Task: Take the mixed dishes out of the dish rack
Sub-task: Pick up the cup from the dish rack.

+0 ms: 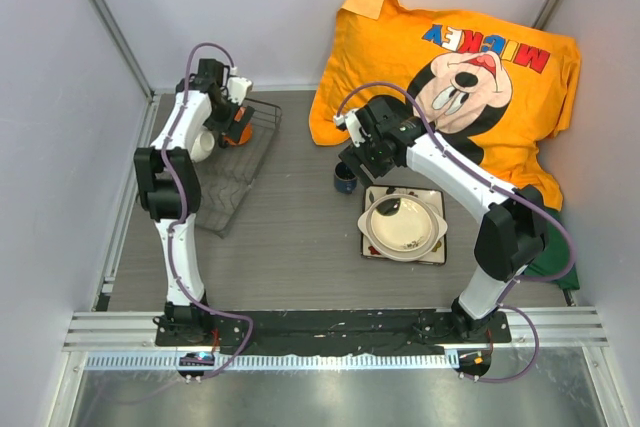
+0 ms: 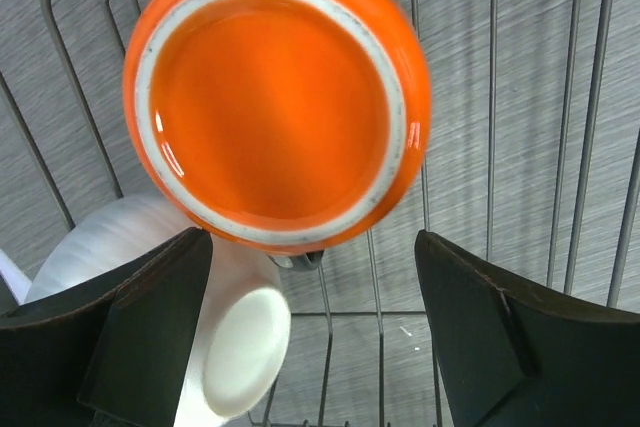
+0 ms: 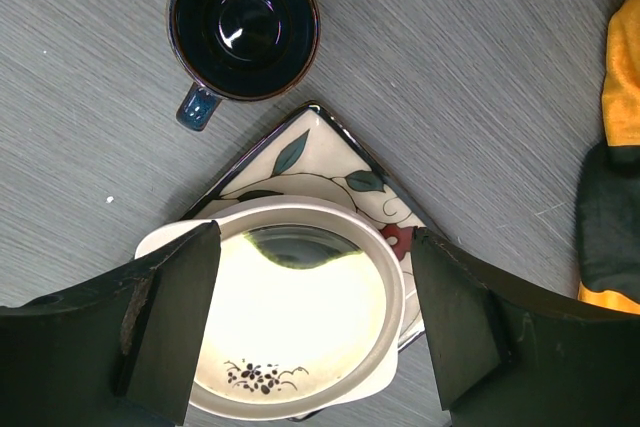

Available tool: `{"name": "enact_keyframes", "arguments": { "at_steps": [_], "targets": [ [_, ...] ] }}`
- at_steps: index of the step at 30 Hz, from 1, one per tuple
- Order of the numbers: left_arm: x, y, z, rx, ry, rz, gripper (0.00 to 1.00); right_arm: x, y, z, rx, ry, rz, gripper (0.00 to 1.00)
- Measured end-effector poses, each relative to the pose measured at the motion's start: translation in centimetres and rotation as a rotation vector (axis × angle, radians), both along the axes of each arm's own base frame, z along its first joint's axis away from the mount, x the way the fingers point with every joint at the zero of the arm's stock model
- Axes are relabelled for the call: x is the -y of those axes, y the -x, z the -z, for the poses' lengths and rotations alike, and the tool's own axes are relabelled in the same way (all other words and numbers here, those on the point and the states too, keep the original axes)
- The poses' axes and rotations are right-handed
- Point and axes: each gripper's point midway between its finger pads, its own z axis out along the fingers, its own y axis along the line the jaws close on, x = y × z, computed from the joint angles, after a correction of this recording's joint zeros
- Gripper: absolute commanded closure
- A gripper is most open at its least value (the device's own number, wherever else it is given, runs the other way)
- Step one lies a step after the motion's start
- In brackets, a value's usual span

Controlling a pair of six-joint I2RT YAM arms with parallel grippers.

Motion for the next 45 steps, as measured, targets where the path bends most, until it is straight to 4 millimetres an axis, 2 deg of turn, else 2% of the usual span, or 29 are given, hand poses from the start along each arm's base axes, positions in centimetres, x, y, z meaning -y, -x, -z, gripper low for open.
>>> {"name": "enact_keyframes", "arguments": {
  "at_steps": [8,13,18,24,33,45],
  "targets": [
    [-0.6,-0.6,0.4,0.012,0.039,0.009,0.16,-0.1,-0.1,0.0,0.005,-0.002,-0.002,0.2],
    [-0.3,-1.1,1.7,0.0,0.055,0.038,0.19,0.0,-0.1,0.1,0.003,0.001,-0.002,0.19],
    [-0.5,-1.6,2.2,0.006,0.064,0.058,0.25,0.0,-0.1,0.1,0.004,0.004,-0.007,0.2],
    [-0.7,-1.9,2.2,0.014,0.081,0.071,0.42,0.1,0.0,0.3,0.003,0.007,-0.01,0.2],
    [-0.7,-1.8,2.2,0.013,0.107,0.087,0.51,0.4,0.3,1.0,-0.012,0.018,-0.011,0.2],
    [-0.4,-2.2,2.7,0.052,0.156,0.107,0.53,0.5,0.4,1.3,-0.019,0.022,-0.011,0.2]
  ]
}}
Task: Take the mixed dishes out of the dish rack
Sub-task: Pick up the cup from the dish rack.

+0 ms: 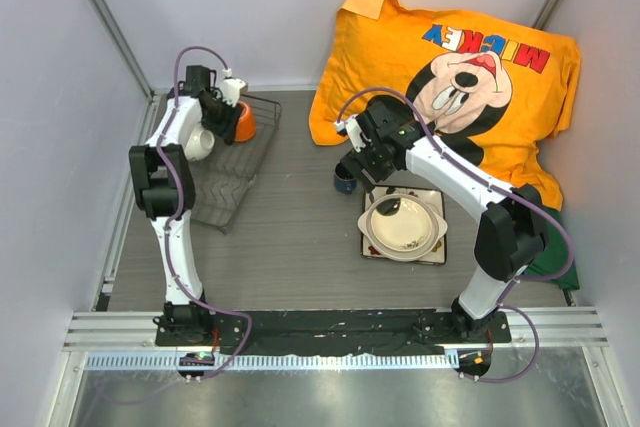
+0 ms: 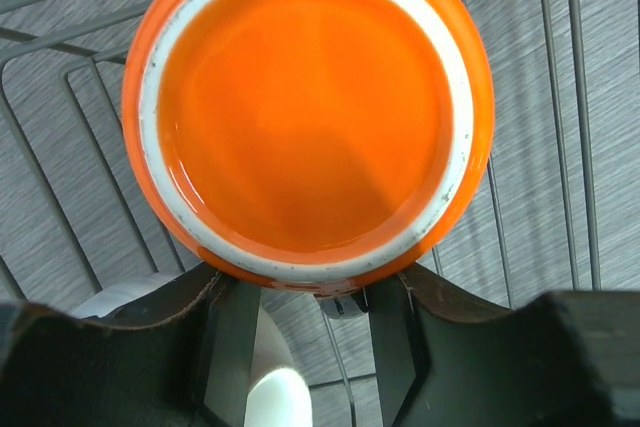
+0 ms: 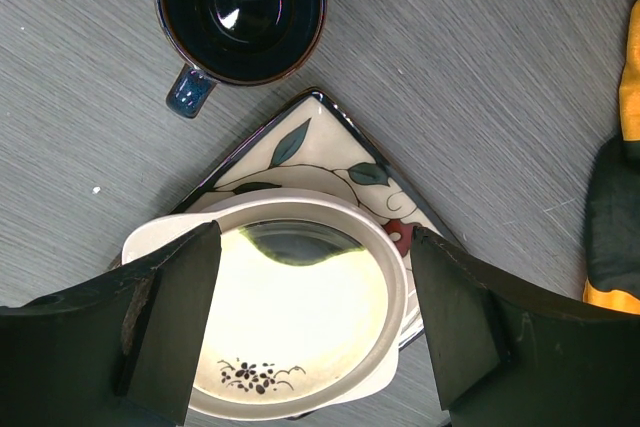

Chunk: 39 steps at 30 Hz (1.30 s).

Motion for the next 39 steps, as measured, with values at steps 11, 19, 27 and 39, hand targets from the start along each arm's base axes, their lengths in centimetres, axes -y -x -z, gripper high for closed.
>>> {"name": "enact_keyframes", "arguments": {
  "at_steps": [11,19,27,39],
  "targets": [
    [0.8,0.4,1.3,0.032,0.016,0.028,0.53,0.1,0.0,0.2,-0.002,0.0,0.002,0.2],
    [0.6,0.3,1.3,0.05,0.006,0.024,0.53,0.1,0.0,0.2,-0.005,-0.002,0.0,0.2],
    [0.4,0.3,1.3,0.069,-0.006,0.025,0.52,0.1,0.1,0.3,-0.007,-0.002,0.0,0.2],
    [-0.2,0.8,1.7,0.046,-0.039,0.015,0.43,0.2,0.1,0.3,-0.008,-0.001,0.0,0.2]
  ]
}}
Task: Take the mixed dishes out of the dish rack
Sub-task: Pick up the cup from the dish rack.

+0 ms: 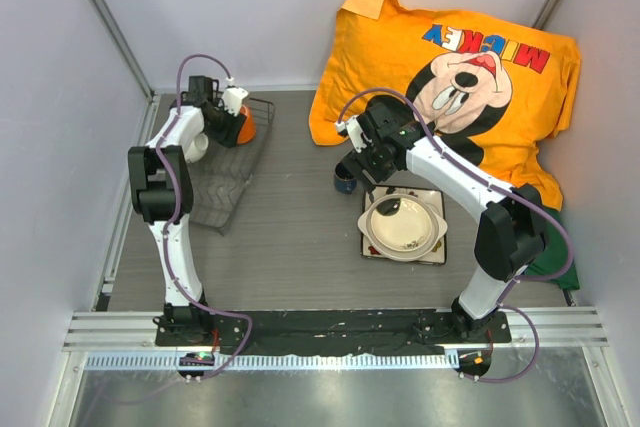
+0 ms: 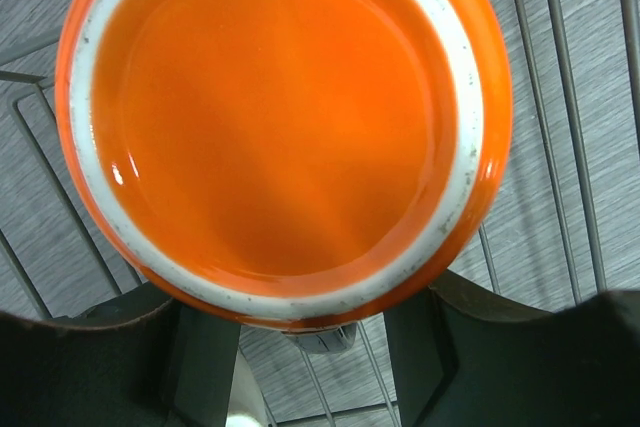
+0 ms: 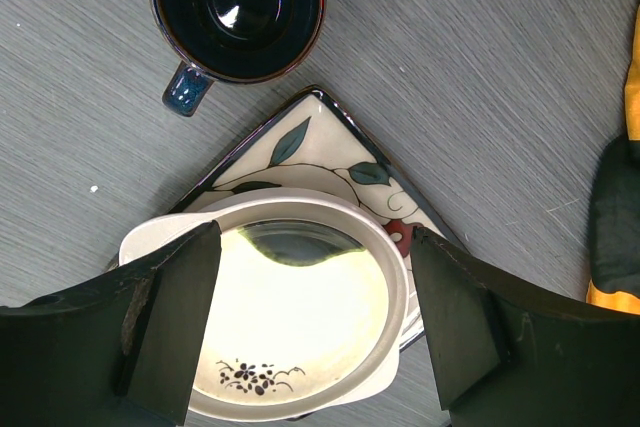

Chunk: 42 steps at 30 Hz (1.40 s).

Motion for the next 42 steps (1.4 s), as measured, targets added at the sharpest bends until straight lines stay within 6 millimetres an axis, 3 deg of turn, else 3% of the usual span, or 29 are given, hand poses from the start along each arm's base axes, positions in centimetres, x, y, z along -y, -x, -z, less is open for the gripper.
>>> {"name": "enact_keyframes", "arguments": {
  "at_steps": [17,24,29,30,42],
  "targets": [
    [-0.9,1.0,0.1,-0.016,-0.034,-0.004,0.67,0.0,0.1,0.1,-0.003,0.002,-0.001,0.2],
    [-0.7,1.7,0.5,-0.044,-0.022,-0.01,0.85,0.1,0.2,0.4,-0.009,0.006,-0.001,0.2],
    [-0.7,1.7,0.4,-0.044,-0.015,-0.015,0.92,0.2,0.2,0.5,-0.011,0.007,-0.001,0.2],
    [-0.7,1.7,0.4,-0.044,-0.014,-0.016,1.0,0.2,0.2,0.5,-0.011,0.007,-0.001,0.2],
    [-0.7,2.3,0.2,-0.069,0.024,-0.028,1.0,0.2,0.3,0.5,-0.011,0.007,-0.001,0.2]
  ]
}}
